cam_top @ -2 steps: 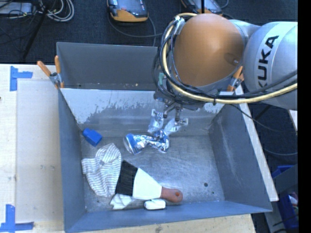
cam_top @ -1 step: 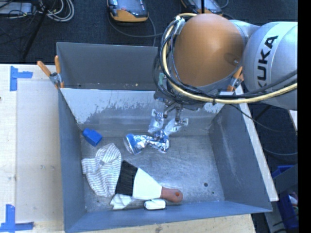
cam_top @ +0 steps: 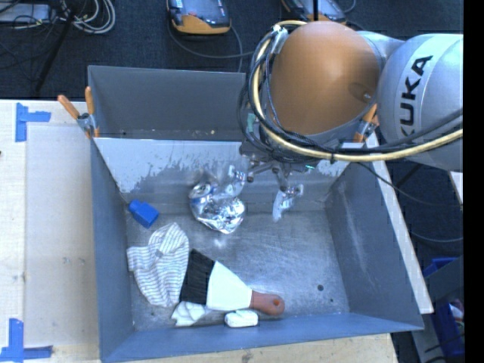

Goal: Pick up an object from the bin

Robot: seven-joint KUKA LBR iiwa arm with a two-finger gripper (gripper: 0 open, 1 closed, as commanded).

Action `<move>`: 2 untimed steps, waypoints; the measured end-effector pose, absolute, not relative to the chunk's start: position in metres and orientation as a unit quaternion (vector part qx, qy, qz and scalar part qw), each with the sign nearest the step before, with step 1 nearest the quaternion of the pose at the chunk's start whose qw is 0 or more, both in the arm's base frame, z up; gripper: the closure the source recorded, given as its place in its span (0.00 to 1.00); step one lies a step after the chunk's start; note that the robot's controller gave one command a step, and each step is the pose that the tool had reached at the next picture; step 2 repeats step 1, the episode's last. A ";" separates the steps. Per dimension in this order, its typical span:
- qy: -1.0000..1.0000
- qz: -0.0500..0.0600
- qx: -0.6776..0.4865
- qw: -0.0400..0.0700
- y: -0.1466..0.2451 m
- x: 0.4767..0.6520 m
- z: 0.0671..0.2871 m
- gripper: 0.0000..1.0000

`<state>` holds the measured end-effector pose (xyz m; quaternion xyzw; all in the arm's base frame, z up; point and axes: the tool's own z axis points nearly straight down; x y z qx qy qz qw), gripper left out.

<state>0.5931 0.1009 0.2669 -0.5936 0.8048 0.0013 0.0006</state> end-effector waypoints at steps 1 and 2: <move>0.805 0.001 -0.593 0.001 0.101 0.593 0.267 1.00; 0.805 0.001 -0.593 0.001 0.101 0.593 0.267 1.00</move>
Offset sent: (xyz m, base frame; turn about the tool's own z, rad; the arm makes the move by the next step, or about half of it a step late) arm 0.0000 0.0000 0.0000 0.0000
